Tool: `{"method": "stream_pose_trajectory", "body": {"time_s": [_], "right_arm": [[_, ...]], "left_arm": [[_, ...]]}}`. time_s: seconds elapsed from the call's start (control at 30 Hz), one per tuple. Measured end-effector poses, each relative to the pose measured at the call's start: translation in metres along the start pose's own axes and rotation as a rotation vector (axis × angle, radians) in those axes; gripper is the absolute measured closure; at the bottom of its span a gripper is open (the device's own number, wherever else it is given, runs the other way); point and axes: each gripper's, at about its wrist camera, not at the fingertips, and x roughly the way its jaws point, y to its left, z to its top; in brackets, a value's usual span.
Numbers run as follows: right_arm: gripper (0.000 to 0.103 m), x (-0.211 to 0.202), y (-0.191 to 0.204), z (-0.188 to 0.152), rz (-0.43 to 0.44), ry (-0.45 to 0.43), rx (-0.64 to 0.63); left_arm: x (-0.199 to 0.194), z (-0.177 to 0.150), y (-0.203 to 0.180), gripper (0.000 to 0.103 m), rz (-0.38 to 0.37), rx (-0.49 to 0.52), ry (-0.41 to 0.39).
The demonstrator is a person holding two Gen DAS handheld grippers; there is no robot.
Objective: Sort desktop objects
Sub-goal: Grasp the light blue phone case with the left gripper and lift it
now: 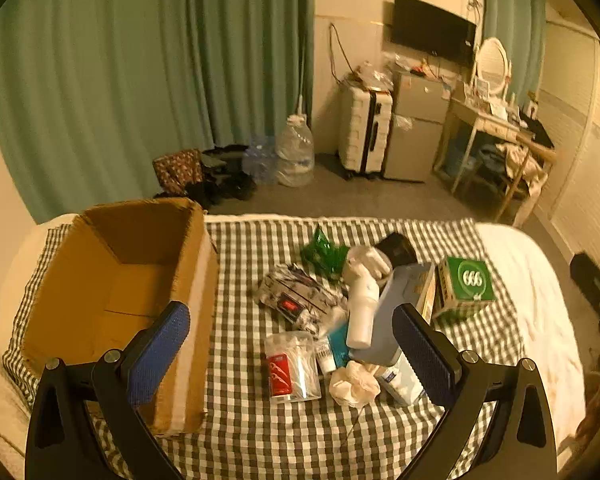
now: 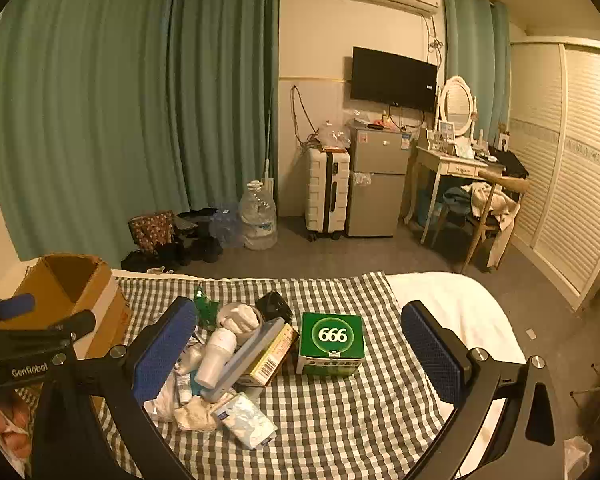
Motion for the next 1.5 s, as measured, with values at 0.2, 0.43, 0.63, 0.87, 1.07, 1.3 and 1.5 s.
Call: {"method": "stream_pose_trajectory", "body": {"time_s": [0.2, 0.43, 0.63, 0.87, 1.07, 1.3, 1.5], "right_arm": [[0.0, 0.024, -0.016, -0.01, 0.003, 0.037, 0.0], [0.0, 0.058, -0.031, -0.023, 0.01, 0.099, -0.016], [0.0, 0.092, -0.05, -0.039, 0.039, 0.166, 0.022], [0.003, 0.138, -0.06, -0.061, 0.046, 0.236, 0.027], [0.006, 0.168, -0.069, -0.071, 0.035, 0.29, 0.022], [0.006, 0.188, -0.072, -0.082, 0.073, 0.347, 0.033], [0.006, 0.208, -0.073, -0.083, 0.057, 0.369, 0.039]], "left_arm": [[0.027, -0.012, -0.017, 0.0, 0.002, 0.057, 0.045], [0.053, -0.03, -0.044, 0.0, -0.058, 0.146, 0.027], [0.079, -0.042, -0.072, 0.0, -0.114, 0.217, 0.014], [0.103, -0.045, -0.086, 0.014, -0.148, 0.206, -0.024], [0.116, -0.052, -0.098, 0.024, -0.173, 0.233, -0.062], [0.133, -0.064, -0.113, 0.036, -0.195, 0.297, -0.005], [0.142, -0.078, -0.125, 0.059, -0.138, 0.399, 0.002]]}}
